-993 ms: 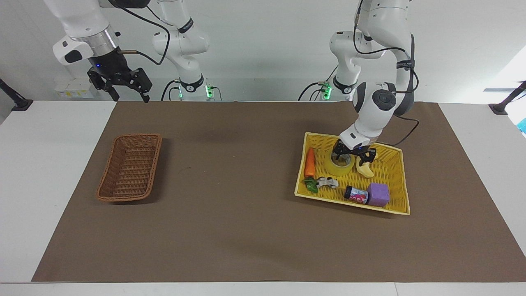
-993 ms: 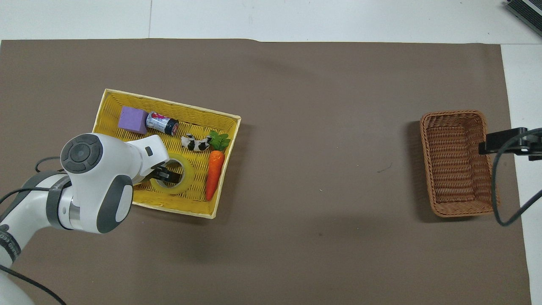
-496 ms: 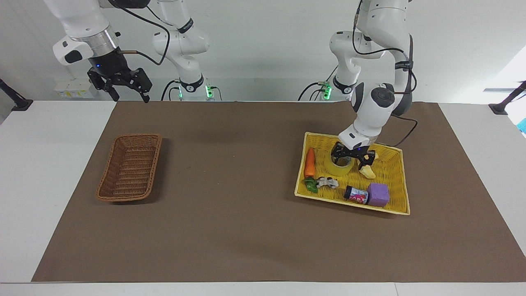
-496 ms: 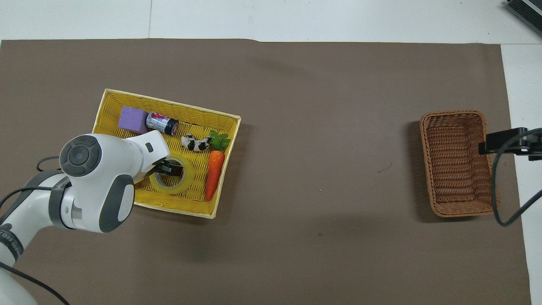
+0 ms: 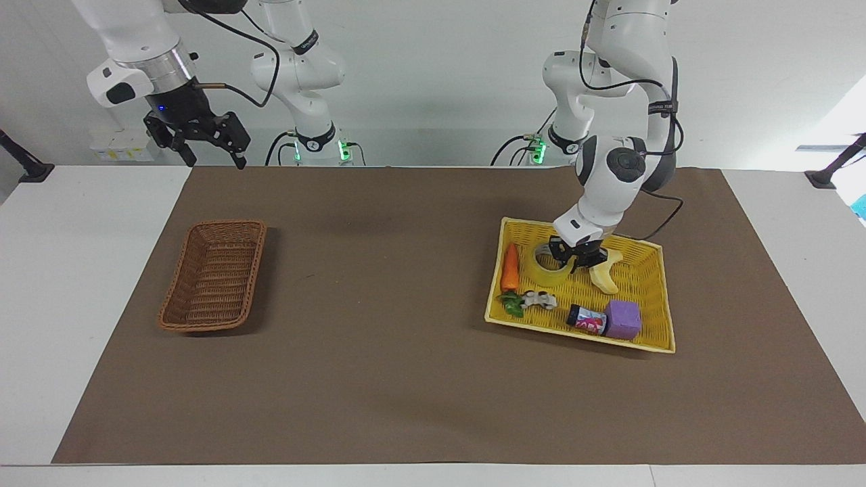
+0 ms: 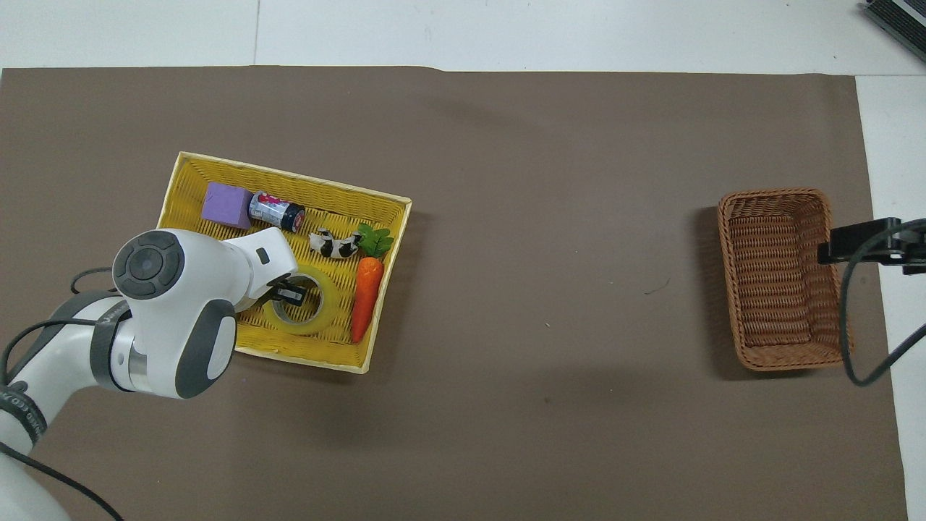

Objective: Move tape to another basket
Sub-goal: 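Lower the left gripper into the tape roll's hole and close it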

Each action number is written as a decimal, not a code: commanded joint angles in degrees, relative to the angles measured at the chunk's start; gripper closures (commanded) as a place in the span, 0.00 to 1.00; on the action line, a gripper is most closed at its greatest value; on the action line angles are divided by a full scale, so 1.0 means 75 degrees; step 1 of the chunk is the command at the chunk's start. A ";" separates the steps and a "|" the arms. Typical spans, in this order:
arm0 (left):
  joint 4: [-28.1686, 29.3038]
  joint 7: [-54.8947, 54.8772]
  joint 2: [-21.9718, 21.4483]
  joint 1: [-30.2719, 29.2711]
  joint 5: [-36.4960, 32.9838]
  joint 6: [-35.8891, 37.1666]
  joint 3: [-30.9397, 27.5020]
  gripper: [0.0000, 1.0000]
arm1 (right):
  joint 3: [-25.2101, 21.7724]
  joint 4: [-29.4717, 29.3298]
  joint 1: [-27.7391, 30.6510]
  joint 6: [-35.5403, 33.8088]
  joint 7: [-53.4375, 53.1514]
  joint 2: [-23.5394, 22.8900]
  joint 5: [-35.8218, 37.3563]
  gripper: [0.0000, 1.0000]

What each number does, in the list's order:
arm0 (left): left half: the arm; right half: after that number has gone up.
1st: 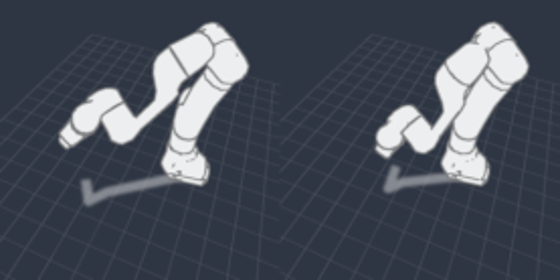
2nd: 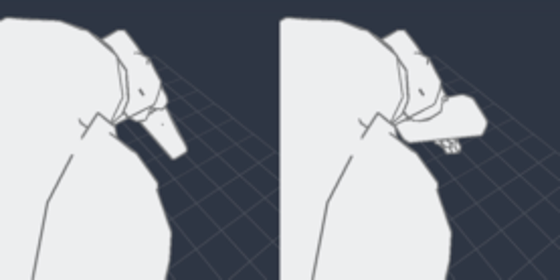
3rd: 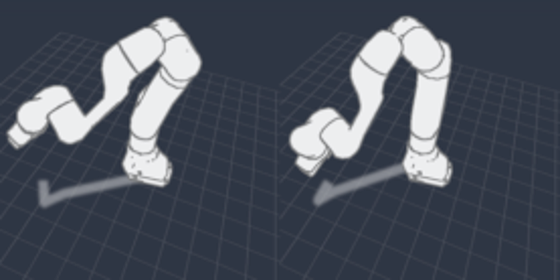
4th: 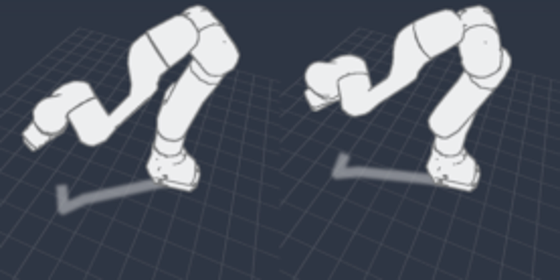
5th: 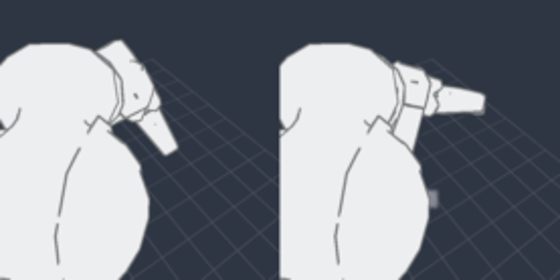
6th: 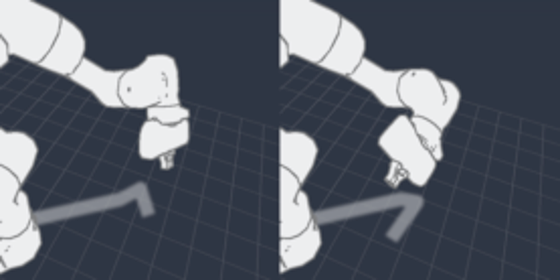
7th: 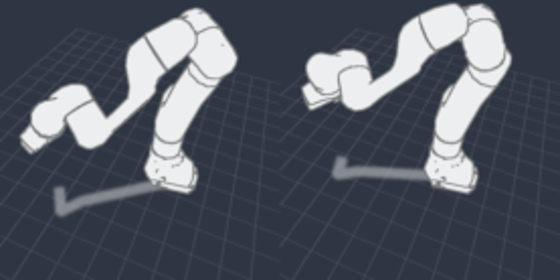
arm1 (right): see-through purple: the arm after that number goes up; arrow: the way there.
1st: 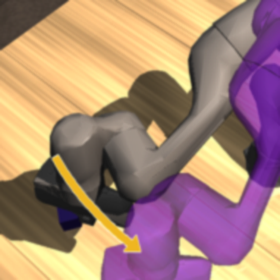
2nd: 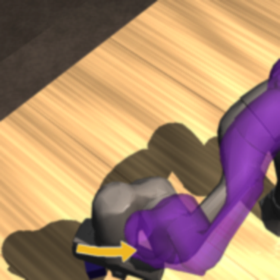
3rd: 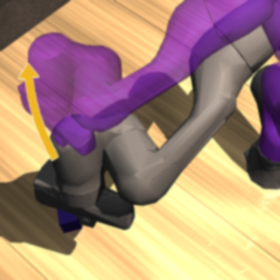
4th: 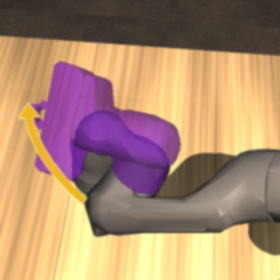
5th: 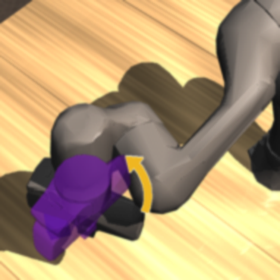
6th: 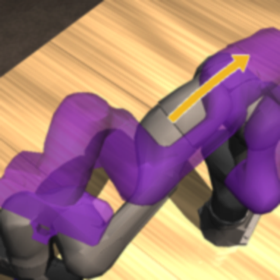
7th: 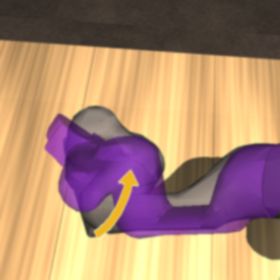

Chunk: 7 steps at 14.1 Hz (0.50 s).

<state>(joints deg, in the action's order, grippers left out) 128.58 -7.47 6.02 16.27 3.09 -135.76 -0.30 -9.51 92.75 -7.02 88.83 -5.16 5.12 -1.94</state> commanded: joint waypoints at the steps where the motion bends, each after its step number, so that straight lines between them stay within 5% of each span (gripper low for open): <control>1: -0.0537 0.0105 0.0064 0.0151 0.0103 0.0498 -0.0112 1.00 | 0.0038 0.0149 0.0081 0.0016 -0.0016 0.0138 0.0013 0.00; 7: -0.2352 0.0690 -0.0064 -0.0153 0.0127 0.2559 -0.0124 1.00 | 0.0038 0.0149 0.0081 0.0004 -0.0004 0.0138 0.0013 0.00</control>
<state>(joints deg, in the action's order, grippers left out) 116.08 -4.13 5.98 15.91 3.40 -122.17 -1.12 -9.51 92.77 -7.02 88.83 -5.16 5.12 -1.94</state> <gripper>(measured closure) 0.784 0.000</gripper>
